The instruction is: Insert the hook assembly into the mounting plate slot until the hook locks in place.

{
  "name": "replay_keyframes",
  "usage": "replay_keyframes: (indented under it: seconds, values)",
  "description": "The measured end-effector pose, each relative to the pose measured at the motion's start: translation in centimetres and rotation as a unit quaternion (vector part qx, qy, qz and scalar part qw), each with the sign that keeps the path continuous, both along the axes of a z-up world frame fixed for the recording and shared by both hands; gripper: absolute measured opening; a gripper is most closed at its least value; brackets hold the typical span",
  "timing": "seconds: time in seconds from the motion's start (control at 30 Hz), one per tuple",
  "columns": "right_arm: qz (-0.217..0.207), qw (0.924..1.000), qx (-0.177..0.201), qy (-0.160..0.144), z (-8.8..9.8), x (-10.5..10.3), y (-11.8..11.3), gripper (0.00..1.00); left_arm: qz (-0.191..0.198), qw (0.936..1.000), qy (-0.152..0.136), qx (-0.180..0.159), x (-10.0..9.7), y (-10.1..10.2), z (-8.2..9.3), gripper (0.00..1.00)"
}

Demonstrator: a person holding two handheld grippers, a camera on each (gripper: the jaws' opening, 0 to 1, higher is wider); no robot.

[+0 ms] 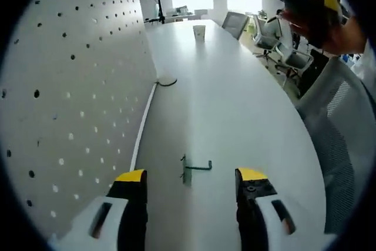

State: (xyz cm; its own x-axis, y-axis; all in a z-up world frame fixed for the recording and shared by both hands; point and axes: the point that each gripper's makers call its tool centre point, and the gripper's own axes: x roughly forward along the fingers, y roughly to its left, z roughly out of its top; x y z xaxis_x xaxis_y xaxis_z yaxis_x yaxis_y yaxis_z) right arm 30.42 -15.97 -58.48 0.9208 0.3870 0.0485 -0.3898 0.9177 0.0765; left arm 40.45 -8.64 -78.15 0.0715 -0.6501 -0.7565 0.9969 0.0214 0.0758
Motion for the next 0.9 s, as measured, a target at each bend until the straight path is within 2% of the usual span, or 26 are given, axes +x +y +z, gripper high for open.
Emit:
replay_keyframes:
  seconds: [0.27,0.6,0.77,0.9]
  values:
    - [-0.008,1.0,0.003,0.002,-0.2,-0.1,-0.5,0.51,-0.001,0.9998,0.01,0.018,0.3,-0.3,-1.5,0.62]
    - [-0.012,0.9999,0.004,0.003,-0.3,-0.3,-0.9,0.51,-0.01,0.9983,0.01,0.057,0.6,0.1,-3.8,0.6]
    - [-0.013,0.9999,0.0,0.008,-0.7,-0.5,-1.1,0.5,-0.021,0.9973,0.005,0.07,0.6,0.2,-4.4,0.6]
    - [-0.016,0.9998,0.002,0.011,-0.9,-0.6,-1.3,0.5,-0.016,0.9974,0.014,0.069,0.7,0.1,-4.7,0.61]
